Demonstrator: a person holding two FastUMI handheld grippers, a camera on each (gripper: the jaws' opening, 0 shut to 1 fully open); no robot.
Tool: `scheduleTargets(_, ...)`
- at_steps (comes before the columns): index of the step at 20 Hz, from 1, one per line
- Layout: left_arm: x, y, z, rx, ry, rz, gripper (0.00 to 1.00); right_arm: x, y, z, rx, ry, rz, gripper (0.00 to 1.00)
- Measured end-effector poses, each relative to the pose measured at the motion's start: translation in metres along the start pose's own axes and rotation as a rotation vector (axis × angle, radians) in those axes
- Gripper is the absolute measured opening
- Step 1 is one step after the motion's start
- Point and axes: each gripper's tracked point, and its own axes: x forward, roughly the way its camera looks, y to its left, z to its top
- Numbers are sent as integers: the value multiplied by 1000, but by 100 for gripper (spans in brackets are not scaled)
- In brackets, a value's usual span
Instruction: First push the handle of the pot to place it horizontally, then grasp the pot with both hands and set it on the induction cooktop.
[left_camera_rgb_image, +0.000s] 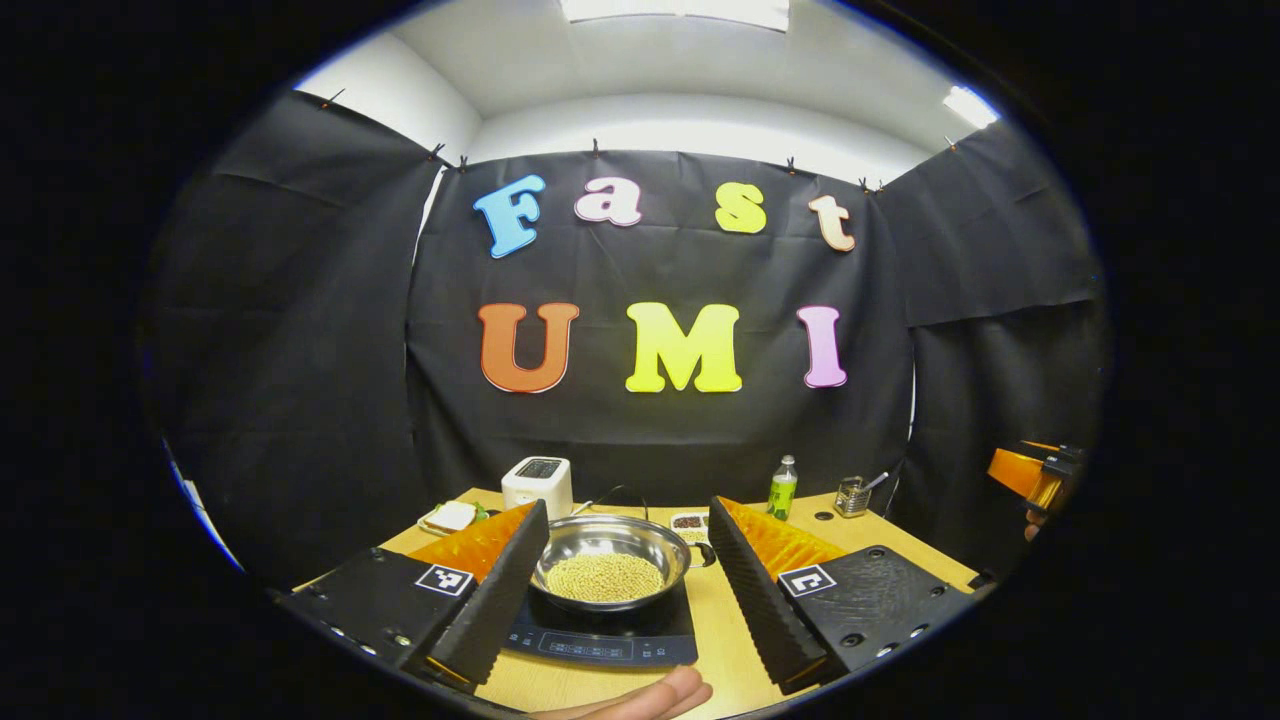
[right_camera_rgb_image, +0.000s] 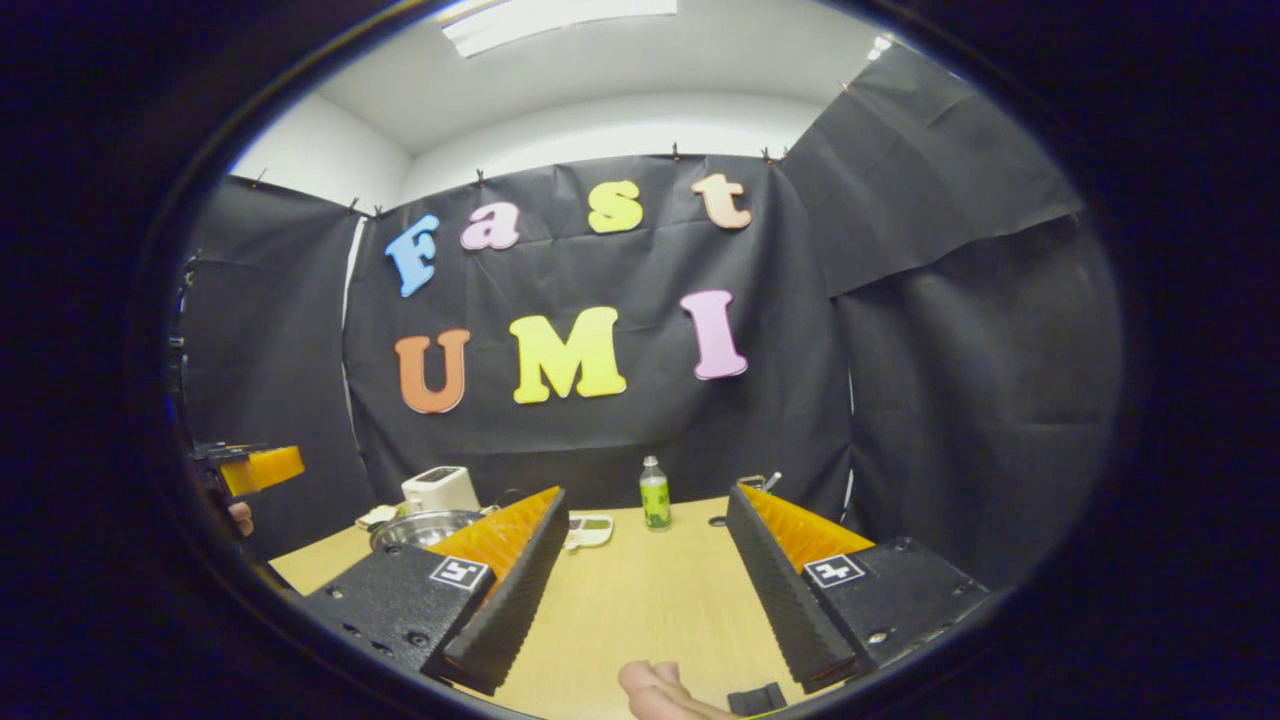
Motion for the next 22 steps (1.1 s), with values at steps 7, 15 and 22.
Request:
scheduleTargets(7, -14, -7, 1, -17, -27, 21, 95, -18, 5, 10, -75, -53, -3, 96)
scheduleTargets(15, -15, -12, -3, 11, -59, 4, 95, -15, -11, 10, -31, -92, -21, 96)
scheduleTargets(22, -13, -9, -4, 8, -69, 7, 95, -11, -13, -2, 8, -59, -4, 99)
